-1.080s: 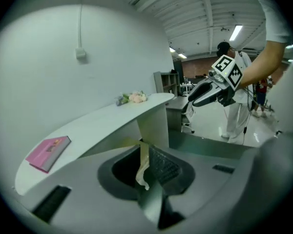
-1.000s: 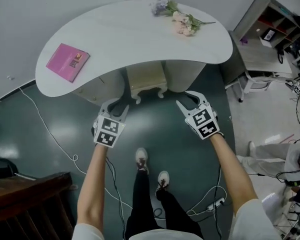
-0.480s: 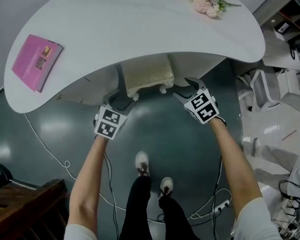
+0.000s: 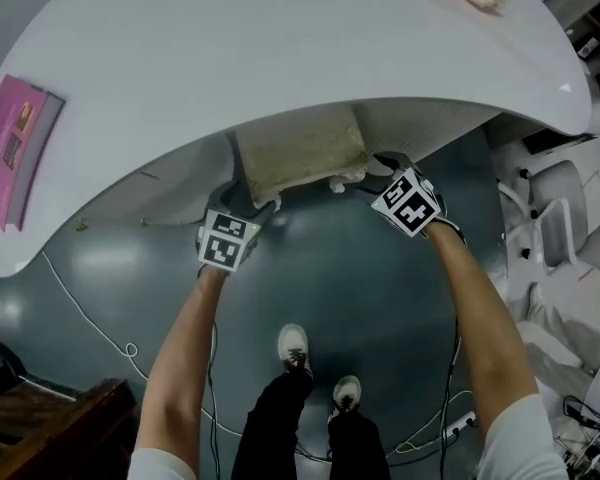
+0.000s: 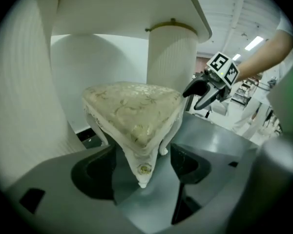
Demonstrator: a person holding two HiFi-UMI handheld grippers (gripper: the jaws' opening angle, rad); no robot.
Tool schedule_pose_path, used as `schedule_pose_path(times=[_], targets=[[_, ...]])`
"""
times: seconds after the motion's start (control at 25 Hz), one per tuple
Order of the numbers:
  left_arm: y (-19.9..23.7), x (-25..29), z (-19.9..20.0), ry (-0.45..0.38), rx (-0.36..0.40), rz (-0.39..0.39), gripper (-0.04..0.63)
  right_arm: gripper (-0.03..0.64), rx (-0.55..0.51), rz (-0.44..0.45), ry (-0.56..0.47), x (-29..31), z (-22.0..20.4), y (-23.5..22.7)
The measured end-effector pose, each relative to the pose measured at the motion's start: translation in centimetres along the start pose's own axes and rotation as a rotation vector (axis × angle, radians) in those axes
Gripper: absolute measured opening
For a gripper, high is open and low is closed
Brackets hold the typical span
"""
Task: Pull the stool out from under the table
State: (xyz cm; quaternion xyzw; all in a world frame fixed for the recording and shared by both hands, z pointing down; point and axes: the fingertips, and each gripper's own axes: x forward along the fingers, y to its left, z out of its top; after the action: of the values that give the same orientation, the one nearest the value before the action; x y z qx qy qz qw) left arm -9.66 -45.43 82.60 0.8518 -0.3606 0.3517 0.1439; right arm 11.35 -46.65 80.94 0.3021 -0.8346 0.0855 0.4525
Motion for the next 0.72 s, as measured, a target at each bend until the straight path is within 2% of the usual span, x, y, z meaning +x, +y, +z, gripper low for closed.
schedule_pose_path(times=[0.12,0.2,0.44,0.56,0.64,0.72], targets=[[0.2,1.8,-1.2,0.028,0.050,-0.022,0.331,0.321,-0.045,-0.019,0.003,2.4,-0.4,-0.2],[0.2,2.7,-1.5,0.035,0.050,-0.033,0.331,0.321,-0.044,-0.037,-0.012,3.4,-0.5,-0.5],[0.4,3.6,-1.0,0.001,0.010,-0.018,0.330,0.319,0.009,-0.038,0.040,6.0,-1.4,-0.9],[0.8,3.6,-1.1,-0.011,-0.005,0.002,0.288,0.315,-0.040,-0.081,0.041,6.5,-1.4,-1.2],[0.9,3.5,-1.3,-0.021,-0.024,0.012,0.287,0.264,-0.054,-0.104,0.027,6.4,-1.5,-1.4],[0.7,3.3,-1.7,-0.029,-0.059,0.017,0.268,0.261,-0.037,-0.104,0.025,6.4,-1.5,-1.2]])
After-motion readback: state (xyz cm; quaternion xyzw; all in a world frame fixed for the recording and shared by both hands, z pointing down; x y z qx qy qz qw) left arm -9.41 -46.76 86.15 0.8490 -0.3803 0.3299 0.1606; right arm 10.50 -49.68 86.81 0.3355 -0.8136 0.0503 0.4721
